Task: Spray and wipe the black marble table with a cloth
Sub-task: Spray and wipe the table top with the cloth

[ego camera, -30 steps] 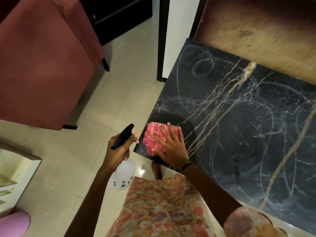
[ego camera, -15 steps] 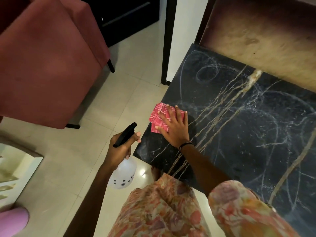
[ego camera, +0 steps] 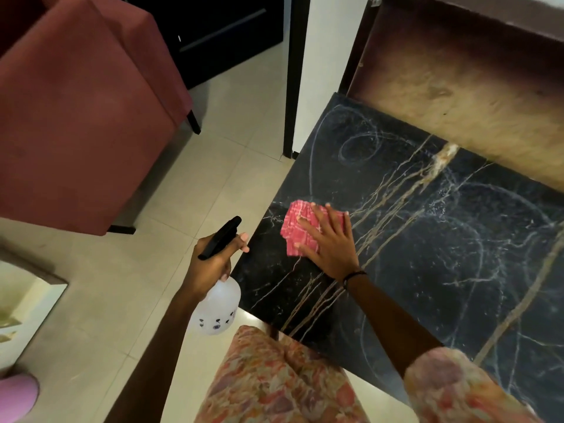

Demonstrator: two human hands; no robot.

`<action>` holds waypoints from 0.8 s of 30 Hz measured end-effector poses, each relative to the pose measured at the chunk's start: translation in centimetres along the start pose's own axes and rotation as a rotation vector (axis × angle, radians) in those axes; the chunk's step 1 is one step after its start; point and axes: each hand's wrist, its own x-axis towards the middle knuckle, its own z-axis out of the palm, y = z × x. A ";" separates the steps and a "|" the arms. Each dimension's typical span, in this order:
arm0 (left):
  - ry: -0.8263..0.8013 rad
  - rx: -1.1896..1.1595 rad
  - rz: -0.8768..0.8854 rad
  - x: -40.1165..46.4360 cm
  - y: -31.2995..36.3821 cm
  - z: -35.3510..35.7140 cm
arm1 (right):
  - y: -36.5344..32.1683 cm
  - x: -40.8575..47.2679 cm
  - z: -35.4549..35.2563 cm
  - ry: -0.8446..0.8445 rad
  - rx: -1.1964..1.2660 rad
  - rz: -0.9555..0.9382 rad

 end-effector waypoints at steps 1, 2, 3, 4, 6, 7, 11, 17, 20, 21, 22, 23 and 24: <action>0.002 0.001 -0.001 0.3 0.1 0.1 | -0.2 1.5 -0.3 0.001 0.011 0.031; 0.006 0.001 -0.003 0.6 0.2 0.2 | -0.7 2.9 -0.6 0.005 0.020 0.055; 0.009 -0.002 -0.005 0.9 0.3 0.3 | -1.4 4.1 -0.7 0.012 0.028 0.069; 0.013 -0.004 -0.004 1.3 0.3 0.4 | -2.2 4.9 -0.7 0.023 0.040 0.073; 0.017 -0.016 0.002 1.8 0.5 0.6 | -3.9 5.4 -0.4 0.035 0.059 0.054; 0.019 -0.026 0.000 2.1 0.4 0.7 | -4.5 5.1 -0.1 0.039 0.062 0.022; 0.005 -0.058 -0.026 3.2 0.6 1.4 | -4.8 1.6 0.6 0.039 0.085 -0.179; -0.026 -0.082 -0.014 4.5 1.6 2.7 | 2.5 -0.4 -0.1 0.016 -0.011 -0.251; -0.014 -0.089 -0.018 4.9 2.2 3.0 | 4.8 3.1 -1.0 0.015 -0.065 -0.149; -0.012 -0.092 -0.016 5.1 2.5 3.1 | 4.9 4.6 -1.3 0.018 -0.063 -0.106; -0.009 -0.095 -0.013 5.2 2.7 3.1 | 4.6 6.1 -1.6 0.021 -0.054 -0.066; -0.006 -0.099 -0.010 5.4 2.9 3.2 | 3.9 7.5 -1.8 0.025 -0.040 -0.030; -0.006 -0.102 -0.008 5.5 3.0 3.4 | 3.1 8.6 -2.0 0.030 -0.023 -0.002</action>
